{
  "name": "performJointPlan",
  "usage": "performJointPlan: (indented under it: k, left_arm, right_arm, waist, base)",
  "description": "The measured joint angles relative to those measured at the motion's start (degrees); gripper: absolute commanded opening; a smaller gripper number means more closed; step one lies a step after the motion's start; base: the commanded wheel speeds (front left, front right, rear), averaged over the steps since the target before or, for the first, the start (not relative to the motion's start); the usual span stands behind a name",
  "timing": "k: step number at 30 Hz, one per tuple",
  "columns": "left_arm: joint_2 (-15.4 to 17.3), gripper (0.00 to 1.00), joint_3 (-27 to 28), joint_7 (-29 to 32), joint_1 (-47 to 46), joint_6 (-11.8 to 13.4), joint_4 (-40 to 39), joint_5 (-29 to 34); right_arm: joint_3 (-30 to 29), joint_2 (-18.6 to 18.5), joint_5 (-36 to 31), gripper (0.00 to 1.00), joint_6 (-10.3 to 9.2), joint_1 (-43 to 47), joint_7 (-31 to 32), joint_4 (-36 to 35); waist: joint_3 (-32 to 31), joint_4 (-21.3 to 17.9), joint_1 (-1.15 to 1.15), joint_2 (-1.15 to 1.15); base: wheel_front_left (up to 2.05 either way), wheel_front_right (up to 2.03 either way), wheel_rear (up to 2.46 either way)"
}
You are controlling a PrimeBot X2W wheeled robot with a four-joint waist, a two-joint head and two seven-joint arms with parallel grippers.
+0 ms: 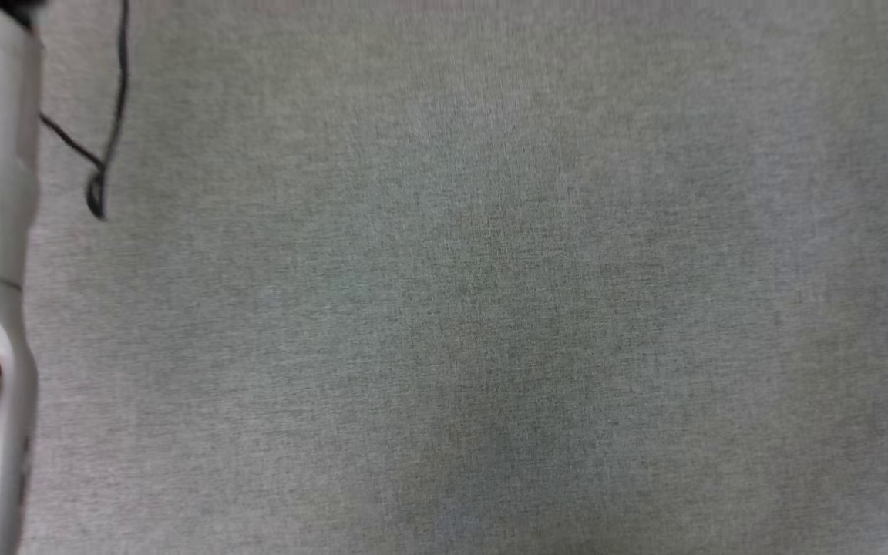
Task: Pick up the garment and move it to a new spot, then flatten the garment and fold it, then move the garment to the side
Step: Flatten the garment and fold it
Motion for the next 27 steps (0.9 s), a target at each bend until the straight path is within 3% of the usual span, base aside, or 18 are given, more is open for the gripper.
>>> performJointPlan:
  k: [6, 13, 20, 27]
  left_arm:
    - [-0.2, 0.00, 4.3, -0.1, 14.0, -0.3, -5.6, -0.2]
    - [-1.2, 0.00, 9.8, -0.1, 34.7, 0.4, -15.3, 0.7]
    - [-1.6, 0.00, 12.2, -0.2, 54.6, 2.9, -24.2, 1.8]
    - [-1.2, 0.00, 12.0, 2.0, 72.4, 7.0, -33.6, 2.1]
  right_arm:
    - [5.1, -2.2, 5.6, 0.00, 0.00, 12.7, -1.1, -2.6]
    - [7.1, -3.8, 10.3, 0.00, 0.00, 28.6, -2.5, -7.1]
    - [4.4, -5.2, 12.0, 0.00, 0.00, 43.8, -2.6, -13.0]
    - [-1.3, -4.9, 11.3, 0.00, 0.00, 61.8, -0.4, -20.6]
  waist:
    - [-5.1, 0.7, 0.00, 0.00]
    - [-12.4, 1.0, -0.01, 0.00]
    - [-19.6, 1.0, -0.01, 0.00]
    - [-25.9, 1.4, -0.02, 0.00]
  base:
    - [0.00, 0.00, 0.00]
    - [0.00, 0.00, 0.00]
    - [0.00, 0.00, 0.00]
    - [0.00, 0.00, 0.00]
